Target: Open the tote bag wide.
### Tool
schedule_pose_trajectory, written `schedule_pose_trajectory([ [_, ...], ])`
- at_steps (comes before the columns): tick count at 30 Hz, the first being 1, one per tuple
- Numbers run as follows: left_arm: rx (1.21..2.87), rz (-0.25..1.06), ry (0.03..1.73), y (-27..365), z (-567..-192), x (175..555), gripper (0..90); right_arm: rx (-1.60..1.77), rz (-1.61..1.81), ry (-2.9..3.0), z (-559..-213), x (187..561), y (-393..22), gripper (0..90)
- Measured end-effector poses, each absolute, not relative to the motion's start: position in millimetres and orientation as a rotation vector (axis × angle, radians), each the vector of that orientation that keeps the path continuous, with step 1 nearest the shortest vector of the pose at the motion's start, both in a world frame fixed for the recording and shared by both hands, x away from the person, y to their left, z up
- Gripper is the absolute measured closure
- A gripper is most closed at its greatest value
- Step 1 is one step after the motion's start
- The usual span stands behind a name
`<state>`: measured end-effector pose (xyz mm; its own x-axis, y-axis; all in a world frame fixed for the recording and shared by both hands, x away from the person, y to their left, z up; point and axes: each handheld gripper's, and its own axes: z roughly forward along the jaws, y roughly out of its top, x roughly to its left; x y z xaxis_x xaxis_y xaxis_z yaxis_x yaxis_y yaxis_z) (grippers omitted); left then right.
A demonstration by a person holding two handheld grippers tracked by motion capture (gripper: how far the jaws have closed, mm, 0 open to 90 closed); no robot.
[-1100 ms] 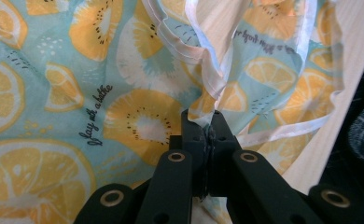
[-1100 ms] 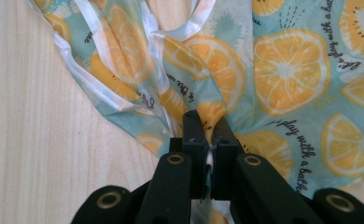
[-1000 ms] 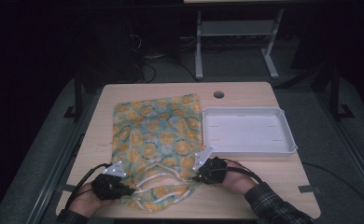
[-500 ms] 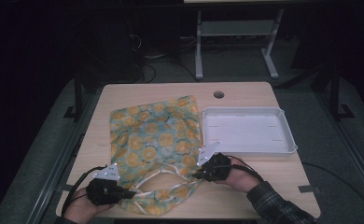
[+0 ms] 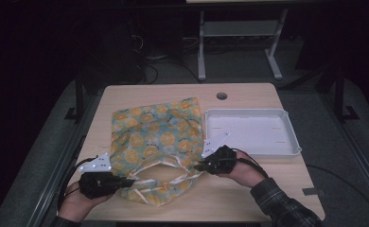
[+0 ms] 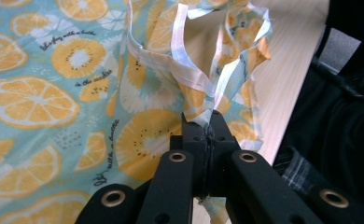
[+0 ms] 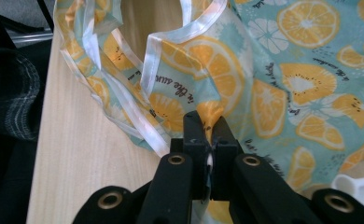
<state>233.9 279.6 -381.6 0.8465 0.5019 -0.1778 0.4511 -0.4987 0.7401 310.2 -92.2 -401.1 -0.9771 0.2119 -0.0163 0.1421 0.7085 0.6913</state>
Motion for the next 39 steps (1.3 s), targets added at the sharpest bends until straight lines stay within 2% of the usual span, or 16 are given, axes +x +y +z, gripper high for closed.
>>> schedule_pose_trajectory([
  [8,2.134,0.088,0.621,276.1,-360.3,214.1,89.0,0.275,1.188,2.777,-381.2,297.8,-102.3,88.1],
  [14,2.099,0.121,0.616,282.7,-347.4,217.6,89.0,0.265,1.242,2.729,-366.8,304.6,-107.3,88.1],
  [25,2.044,0.167,0.665,298.8,-330.2,248.7,88.9,0.293,1.282,2.675,-347.7,324.2,-104.0,88.0],
  [39,2.012,0.250,0.771,312.3,-325.9,292.7,88.8,0.390,1.272,2.629,-333.6,369.5,-88.9,87.9],
])
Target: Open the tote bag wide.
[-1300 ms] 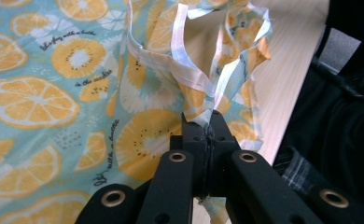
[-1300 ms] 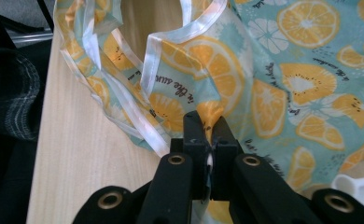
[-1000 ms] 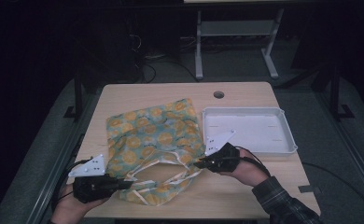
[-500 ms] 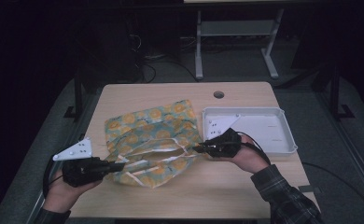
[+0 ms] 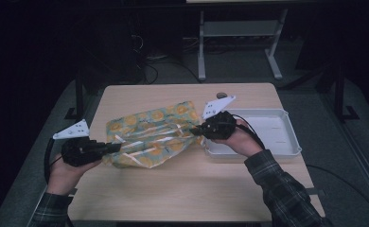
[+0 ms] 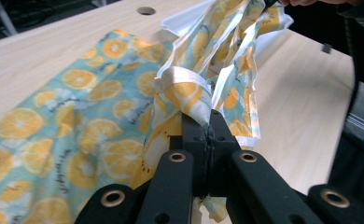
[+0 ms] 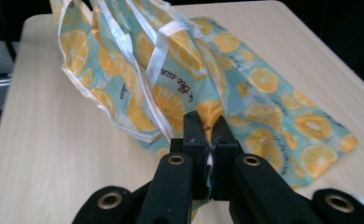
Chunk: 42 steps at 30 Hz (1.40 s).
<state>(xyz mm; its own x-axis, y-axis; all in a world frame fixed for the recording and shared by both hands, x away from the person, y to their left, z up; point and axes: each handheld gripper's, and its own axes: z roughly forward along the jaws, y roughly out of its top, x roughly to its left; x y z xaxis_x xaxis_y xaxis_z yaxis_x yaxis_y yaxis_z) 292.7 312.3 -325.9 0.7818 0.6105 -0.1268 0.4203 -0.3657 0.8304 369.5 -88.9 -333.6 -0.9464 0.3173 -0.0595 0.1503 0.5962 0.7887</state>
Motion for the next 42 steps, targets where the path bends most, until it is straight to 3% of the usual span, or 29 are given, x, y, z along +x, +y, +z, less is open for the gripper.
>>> schedule_pose_trajectory([
  [7,2.007,0.302,0.846,317.2,-336.2,323.3,88.8,0.523,1.286,2.598,-342.5,411.7,-77.1,87.7],
  [25,1.973,0.357,1.082,326.1,-390.7,395.0,88.9,0.786,1.216,2.583,-394.3,473.3,-48.1,87.8],
  [33,2.070,0.361,1.158,315.4,-416.3,410.9,88.9,0.801,1.055,2.610,-421.1,482.2,-35.6,87.7],
  [42,2.147,0.309,1.136,313.2,-424.5,405.3,88.9,0.736,1.004,2.688,-422.5,473.5,-34.1,87.4],
])
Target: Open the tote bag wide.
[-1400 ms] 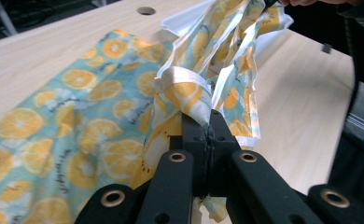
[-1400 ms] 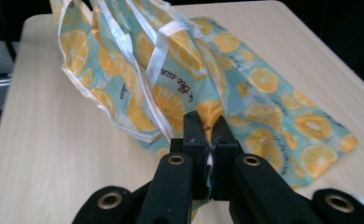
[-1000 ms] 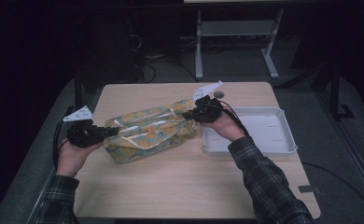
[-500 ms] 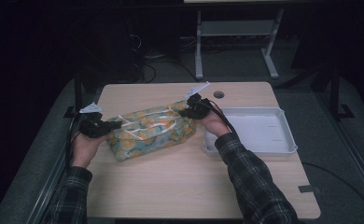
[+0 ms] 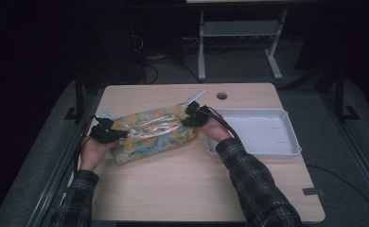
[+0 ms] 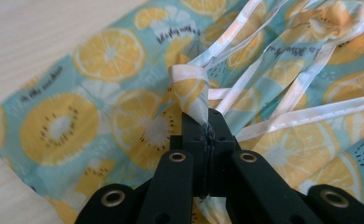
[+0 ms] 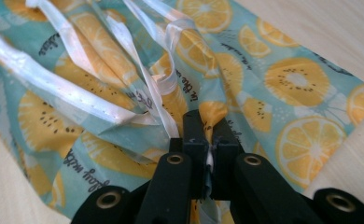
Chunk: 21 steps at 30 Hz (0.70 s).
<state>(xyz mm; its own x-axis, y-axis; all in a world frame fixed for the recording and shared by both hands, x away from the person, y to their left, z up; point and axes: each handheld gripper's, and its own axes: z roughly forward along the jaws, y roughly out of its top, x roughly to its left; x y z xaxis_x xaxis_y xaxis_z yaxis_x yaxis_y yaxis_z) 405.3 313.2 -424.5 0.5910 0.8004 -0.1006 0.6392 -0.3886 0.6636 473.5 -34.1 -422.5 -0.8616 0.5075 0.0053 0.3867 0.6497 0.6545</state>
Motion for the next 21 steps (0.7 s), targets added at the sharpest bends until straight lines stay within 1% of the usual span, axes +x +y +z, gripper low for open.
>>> schedule_pose_trajectory([
  [4,2.157,0.312,1.134,312.6,-423.6,403.6,88.9,0.686,0.967,2.698,-419.8,469.4,-32.4,87.4],
  [6,2.165,0.291,1.130,310.8,-426.2,403.7,88.9,0.688,0.961,2.703,-420.8,469.0,-32.0,87.4],
  [10,2.224,0.269,1.098,307.6,-429.9,402.6,88.9,0.677,0.966,2.726,-424.9,462.7,-30.7,87.5],
  [15,2.256,0.240,1.090,306.2,-431.9,399.5,88.9,0.672,0.997,2.745,-427.7,459.4,-34.4,87.5],
  [18,2.299,0.248,1.057,302.9,-433.5,396.3,89.0,0.633,0.984,2.764,-428.4,453.6,-35.1,87.6],
  [21,2.306,0.227,1.049,301.6,-435.5,391.6,88.9,0.618,0.984,2.785,-428.5,446.6,-35.0,87.5],
])
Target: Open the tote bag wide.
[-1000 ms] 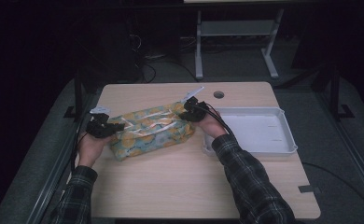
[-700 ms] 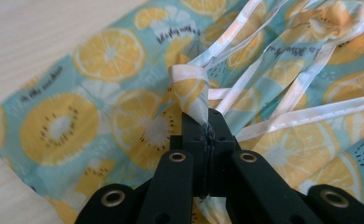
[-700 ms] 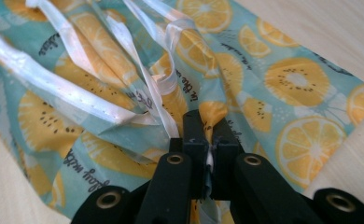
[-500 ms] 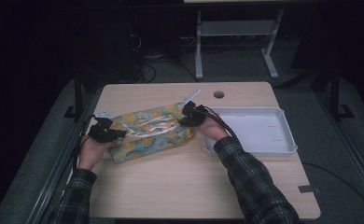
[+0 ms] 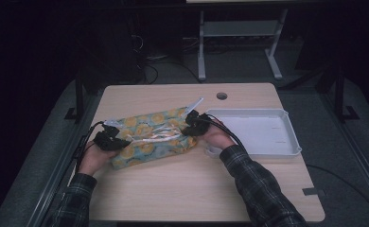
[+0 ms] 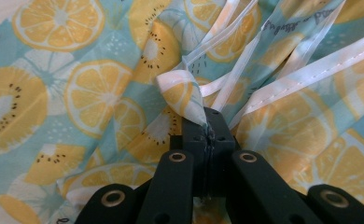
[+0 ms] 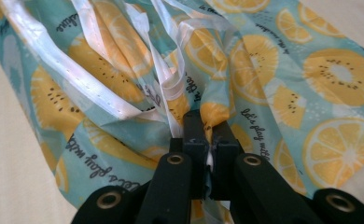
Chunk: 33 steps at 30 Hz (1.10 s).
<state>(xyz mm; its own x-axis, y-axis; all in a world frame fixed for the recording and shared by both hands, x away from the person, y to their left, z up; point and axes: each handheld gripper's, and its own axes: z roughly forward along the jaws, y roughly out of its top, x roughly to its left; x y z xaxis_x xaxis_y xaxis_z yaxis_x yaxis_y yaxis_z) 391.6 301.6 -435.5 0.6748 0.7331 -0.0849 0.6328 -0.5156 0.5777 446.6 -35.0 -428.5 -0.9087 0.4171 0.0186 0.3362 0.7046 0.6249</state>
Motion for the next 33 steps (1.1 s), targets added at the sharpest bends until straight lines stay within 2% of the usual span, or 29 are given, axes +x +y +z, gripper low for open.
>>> schedule_pose_trajectory([
  [17,2.311,0.074,0.968,302.5,-433.3,327.3,88.9,0.458,0.961,2.872,-422.2,398.0,-44.1,87.3],
  [23,2.305,0.126,0.957,304.2,-430.0,314.4,87.6,0.439,0.986,2.883,-421.3,387.1,-50.1,83.7],
  [30,2.219,0.182,0.983,316.5,-416.6,310.7,68.1,0.490,1.078,2.845,-411.5,389.3,-63.5,63.2],
  [31,2.197,0.184,0.987,318.7,-414.1,310.1,61.8,0.508,1.119,2.836,-406.9,389.6,-68.7,58.6],
  [33,2.161,0.181,0.990,322.6,-409.5,308.4,59.8,0.518,1.136,2.827,-405.1,389.8,-70.2,56.9],
])
